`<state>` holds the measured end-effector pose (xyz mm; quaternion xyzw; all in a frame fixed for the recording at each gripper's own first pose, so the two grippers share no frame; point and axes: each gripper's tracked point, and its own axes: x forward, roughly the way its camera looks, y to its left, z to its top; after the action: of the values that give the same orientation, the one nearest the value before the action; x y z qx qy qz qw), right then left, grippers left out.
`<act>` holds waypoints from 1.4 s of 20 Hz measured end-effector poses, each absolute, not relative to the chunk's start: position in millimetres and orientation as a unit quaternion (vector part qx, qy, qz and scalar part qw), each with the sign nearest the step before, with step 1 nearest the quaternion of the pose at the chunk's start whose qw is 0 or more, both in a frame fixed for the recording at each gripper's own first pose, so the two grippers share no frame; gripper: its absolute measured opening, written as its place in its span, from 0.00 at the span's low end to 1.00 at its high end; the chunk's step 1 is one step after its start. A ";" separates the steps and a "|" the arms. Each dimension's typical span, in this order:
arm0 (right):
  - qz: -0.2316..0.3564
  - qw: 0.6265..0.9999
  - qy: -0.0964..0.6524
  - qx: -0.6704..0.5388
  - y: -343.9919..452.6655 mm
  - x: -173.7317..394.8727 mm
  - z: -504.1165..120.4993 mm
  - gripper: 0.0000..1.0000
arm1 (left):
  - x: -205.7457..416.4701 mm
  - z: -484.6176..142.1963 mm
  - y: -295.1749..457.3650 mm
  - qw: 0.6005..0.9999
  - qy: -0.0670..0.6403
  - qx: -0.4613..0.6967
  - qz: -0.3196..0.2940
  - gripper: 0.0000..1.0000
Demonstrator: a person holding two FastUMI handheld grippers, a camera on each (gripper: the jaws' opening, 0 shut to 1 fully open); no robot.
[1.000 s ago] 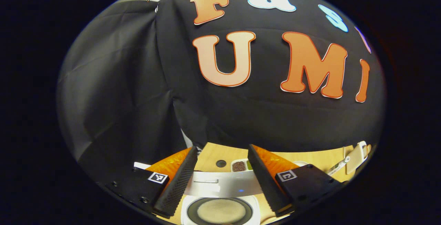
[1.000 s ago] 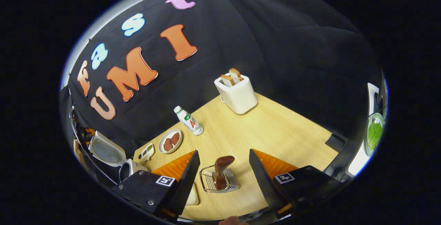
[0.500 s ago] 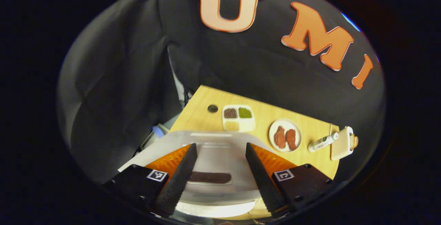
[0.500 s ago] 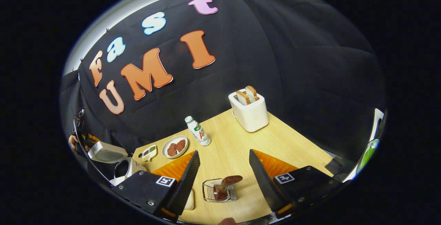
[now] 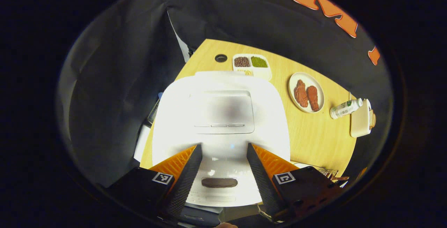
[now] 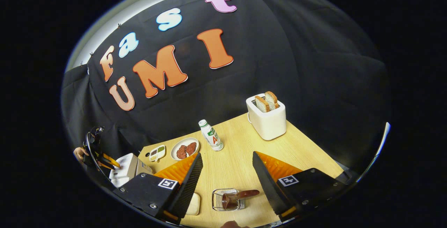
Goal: Close the left gripper, press the button to open the rice cooker; take a wooden spoon from the chopstick holder with the right hand, scoop a spoonful of rice and pour it into the rice cooker, then put the wooden spoon back into the chopstick holder.
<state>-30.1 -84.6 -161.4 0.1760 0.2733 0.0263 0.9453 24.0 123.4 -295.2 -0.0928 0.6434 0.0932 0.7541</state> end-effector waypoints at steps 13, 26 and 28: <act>0.068 0.969 0.188 0.146 -59.1 -5.1 -109.9 0.89 | 29.2 -285.6 115.2 0.828 0.549 -0.072 0.089 0.92; 0.159 0.978 0.112 0.076 22.9 20.4 -48.6 0.89 | 55.4 -83.2 35.2 0.979 0.204 -0.005 0.026 0.93; 0.169 0.977 0.110 0.070 32.0 20.1 -47.9 0.89 | 55.3 -64.3 16.6 0.987 0.158 0.006 0.012 0.94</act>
<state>20.1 32.0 -47.9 0.0701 0.1096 0.1692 0.9770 55.3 16.6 -64.3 0.0056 0.1580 0.0115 0.9874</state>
